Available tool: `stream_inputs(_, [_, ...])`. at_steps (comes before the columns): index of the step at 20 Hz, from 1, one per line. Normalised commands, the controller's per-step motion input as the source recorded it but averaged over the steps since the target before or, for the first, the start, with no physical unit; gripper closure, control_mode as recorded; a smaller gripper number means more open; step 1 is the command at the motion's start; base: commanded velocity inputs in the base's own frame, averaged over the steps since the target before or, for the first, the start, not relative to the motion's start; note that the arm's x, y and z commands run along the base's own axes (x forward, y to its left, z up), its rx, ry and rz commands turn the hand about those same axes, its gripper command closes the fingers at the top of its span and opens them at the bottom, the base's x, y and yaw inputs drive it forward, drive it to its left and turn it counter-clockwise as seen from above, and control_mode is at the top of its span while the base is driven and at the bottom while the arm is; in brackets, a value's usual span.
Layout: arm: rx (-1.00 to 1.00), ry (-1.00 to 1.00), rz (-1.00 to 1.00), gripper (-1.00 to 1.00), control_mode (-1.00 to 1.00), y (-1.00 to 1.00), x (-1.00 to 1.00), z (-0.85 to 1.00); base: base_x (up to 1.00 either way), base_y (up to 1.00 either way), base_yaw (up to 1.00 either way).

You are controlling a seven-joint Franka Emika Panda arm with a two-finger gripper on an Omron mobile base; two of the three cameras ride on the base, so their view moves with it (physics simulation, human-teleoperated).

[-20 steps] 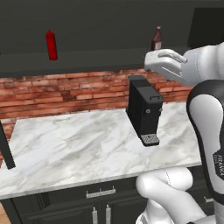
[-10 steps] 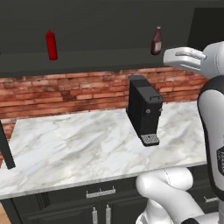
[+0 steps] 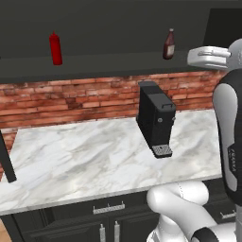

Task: Move the ketchup and ketchup from the cabinet to the dining counter.

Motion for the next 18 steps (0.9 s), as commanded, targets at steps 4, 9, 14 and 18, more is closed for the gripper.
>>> stream_inputs(4, [-0.12, 0.0, 0.0, -1.0, -1.0, -0.37, 0.12, 0.0, 0.0, 0.0, 0.0])
stream_inputs(9, [-0.04, -0.02, 0.01, -1.0, -1.0, -0.25, 0.19, -0.15, 0.0, 0.0, 0.0])
stream_inputs(14, [-0.04, -0.02, 0.0, -1.0, -1.0, -0.23, 0.28, -0.01, 0.0, 0.0, 0.0])
stream_inputs(18, [0.0, 0.0, 0.0, -1.0, -1.0, -0.28, 0.4, 0.0, 0.0, 0.0, 0.0])
